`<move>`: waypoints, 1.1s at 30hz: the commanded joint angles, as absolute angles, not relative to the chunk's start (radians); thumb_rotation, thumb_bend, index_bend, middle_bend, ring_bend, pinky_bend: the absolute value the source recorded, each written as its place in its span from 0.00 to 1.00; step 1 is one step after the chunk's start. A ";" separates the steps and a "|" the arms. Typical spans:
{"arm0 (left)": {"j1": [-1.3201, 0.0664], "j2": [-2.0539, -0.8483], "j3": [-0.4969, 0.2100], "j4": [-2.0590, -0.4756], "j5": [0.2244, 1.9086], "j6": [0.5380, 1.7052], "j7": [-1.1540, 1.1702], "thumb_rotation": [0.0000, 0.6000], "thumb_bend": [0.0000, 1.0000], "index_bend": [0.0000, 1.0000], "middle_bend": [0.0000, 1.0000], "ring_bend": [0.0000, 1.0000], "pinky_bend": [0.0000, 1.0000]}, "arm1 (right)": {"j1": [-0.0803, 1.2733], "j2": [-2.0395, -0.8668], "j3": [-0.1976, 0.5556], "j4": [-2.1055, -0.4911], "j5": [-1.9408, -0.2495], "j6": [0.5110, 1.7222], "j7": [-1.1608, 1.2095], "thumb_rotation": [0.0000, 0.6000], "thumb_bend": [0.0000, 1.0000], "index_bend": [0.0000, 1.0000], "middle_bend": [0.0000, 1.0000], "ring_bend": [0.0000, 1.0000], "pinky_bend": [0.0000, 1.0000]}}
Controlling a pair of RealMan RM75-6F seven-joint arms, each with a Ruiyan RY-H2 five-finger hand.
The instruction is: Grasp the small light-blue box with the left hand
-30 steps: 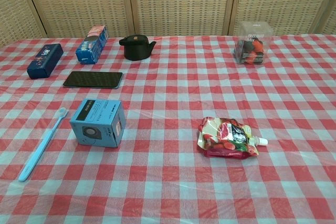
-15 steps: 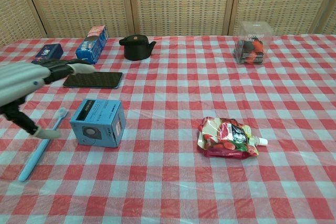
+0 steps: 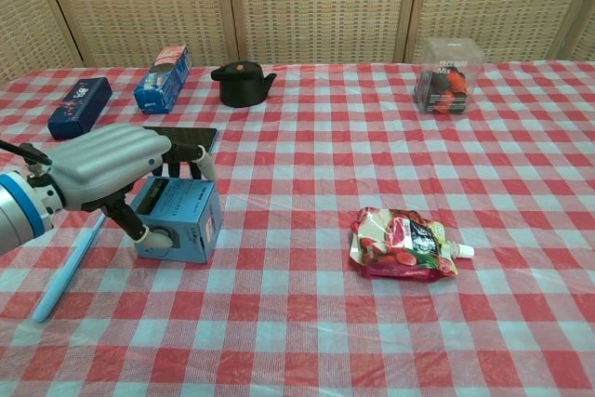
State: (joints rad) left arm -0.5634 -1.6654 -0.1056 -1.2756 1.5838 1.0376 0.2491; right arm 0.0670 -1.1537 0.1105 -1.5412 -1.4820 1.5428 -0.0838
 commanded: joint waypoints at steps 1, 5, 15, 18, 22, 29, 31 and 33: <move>-0.567 -1.664 -0.107 -1.269 1.593 1.075 0.221 1.00 0.00 0.57 0.50 0.53 0.51 | 0.068 -1.155 0.111 -1.540 -1.480 1.541 -0.086 1.00 0.00 0.08 0.00 0.00 0.00; -0.564 -1.589 -0.106 -1.347 1.597 1.102 0.154 1.00 0.00 0.58 0.50 0.53 0.51 | 0.070 -1.157 0.111 -1.540 -1.476 1.535 -0.086 1.00 0.00 0.08 0.00 0.00 0.00; -0.709 -1.285 -0.124 -1.666 1.448 0.747 -0.034 1.00 0.02 0.58 0.50 0.54 0.50 | 0.079 -1.164 0.109 -1.541 -1.474 1.518 -0.105 1.00 0.00 0.08 0.00 0.00 0.00; -0.761 -1.249 -0.134 -1.688 1.392 0.634 -0.101 1.00 0.02 0.58 0.50 0.54 0.50 | 0.081 -1.169 0.109 -1.540 -1.475 1.518 -0.117 1.00 0.00 0.08 0.00 0.00 0.00; -0.821 -1.248 -0.135 -1.657 1.327 0.516 -0.148 1.00 0.01 0.57 0.50 0.54 0.49 | 0.082 -1.172 0.109 -1.539 -1.473 1.519 -0.123 1.00 0.00 0.08 0.00 0.00 0.00; -0.856 -1.315 -0.112 -1.568 1.271 0.462 -0.163 1.00 0.00 0.19 0.11 0.14 0.16 | 0.082 -1.172 0.112 -1.539 -1.467 1.518 -0.127 1.00 0.00 0.08 0.00 0.00 0.00; -0.853 -1.333 -0.113 -1.548 1.265 0.487 -0.159 1.00 0.00 0.01 0.00 0.00 0.01 | 0.082 -1.172 0.111 -1.540 -1.468 1.519 -0.127 1.00 0.00 0.08 0.00 0.00 0.00; -0.835 -1.356 -0.123 -1.529 1.277 0.554 -0.154 1.00 0.00 0.00 0.00 0.00 0.00 | 0.081 -1.171 0.111 -1.540 -1.469 1.522 -0.127 1.00 0.00 0.08 0.00 0.00 0.00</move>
